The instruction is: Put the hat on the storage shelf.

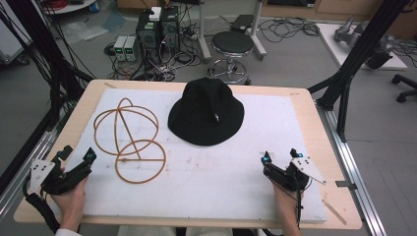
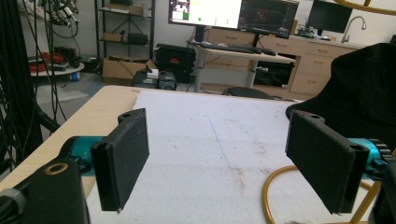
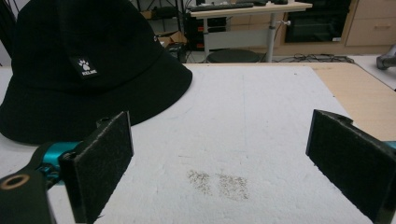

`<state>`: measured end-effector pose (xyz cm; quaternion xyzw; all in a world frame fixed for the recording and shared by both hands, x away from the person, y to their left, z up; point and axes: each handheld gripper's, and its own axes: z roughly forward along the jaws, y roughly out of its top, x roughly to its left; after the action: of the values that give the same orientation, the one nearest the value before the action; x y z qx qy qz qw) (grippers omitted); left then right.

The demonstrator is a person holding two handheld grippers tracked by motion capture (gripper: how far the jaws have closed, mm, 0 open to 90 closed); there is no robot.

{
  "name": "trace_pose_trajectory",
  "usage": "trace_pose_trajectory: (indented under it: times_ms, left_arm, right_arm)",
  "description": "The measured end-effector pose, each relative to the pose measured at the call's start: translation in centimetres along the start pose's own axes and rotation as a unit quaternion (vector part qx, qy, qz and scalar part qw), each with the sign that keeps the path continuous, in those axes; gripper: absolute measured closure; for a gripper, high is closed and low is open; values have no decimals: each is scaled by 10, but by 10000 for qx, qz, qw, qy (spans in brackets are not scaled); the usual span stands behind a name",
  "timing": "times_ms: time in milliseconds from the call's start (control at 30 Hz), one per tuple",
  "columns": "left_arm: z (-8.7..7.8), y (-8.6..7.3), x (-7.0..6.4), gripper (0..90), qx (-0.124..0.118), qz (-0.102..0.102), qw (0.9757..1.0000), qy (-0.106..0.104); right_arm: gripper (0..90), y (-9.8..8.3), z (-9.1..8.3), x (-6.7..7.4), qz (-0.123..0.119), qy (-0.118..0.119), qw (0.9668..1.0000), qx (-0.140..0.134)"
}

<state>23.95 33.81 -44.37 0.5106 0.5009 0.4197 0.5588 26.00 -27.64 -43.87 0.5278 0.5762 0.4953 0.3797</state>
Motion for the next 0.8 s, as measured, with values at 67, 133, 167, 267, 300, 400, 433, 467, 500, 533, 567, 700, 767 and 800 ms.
trace_pose_trajectory:
  times_ms: [67,133,167,267,300,400,433,467,500,533,567,700,767,800]
  left_arm:
    - [0,0,0,216,4,7,10000,-3]
    - [1,0,0,216,4,6,10000,-13]
    - [1,1,0,216,2,15,10000,-15]
    - [1,0,-1,216,23,52,10000,-16]
    - [1,0,-1,216,31,52,10000,-20]
    - [2,1,-2,217,29,85,10000,-33]
    - [2,1,-2,216,36,88,9999,-36]
    - [3,1,-3,216,27,91,9999,-45]
    - [3,1,-3,217,27,91,9999,-45]
    - [3,1,-3,217,39,113,9999,-57]
    - [3,1,-4,216,45,120,9999,-54]
    - [5,1,-5,216,43,123,9999,-90]
    - [5,1,-6,216,44,132,9999,-98]
    - [6,0,-6,216,65,158,9998,-112]
  right_arm:
    - [65,1,0,-1,61,10,10000,-17]
    - [64,3,0,-2,47,16,10000,-11]
    - [64,5,0,-3,4,19,10000,-18]
    - [64,15,-2,-7,92,34,9999,-118]
    - [64,19,-4,-8,144,46,9997,-177]
    - [64,33,-6,-9,105,83,9994,-315]
    - [64,37,-6,-9,63,94,9994,-341]
    - [65,41,-5,-8,24,124,9992,-366]
    - [65,45,-5,-7,-20,154,9992,-379]
    - [65,45,-5,-7,-20,154,9992,-379]
    - [65,54,-4,-4,-119,221,9988,-414]
    - [64,72,3,1,-262,347,9980,-456]
    - [65,82,9,3,-379,420,9975,-431]
    - [65,86,13,4,-409,486,9971,-411]
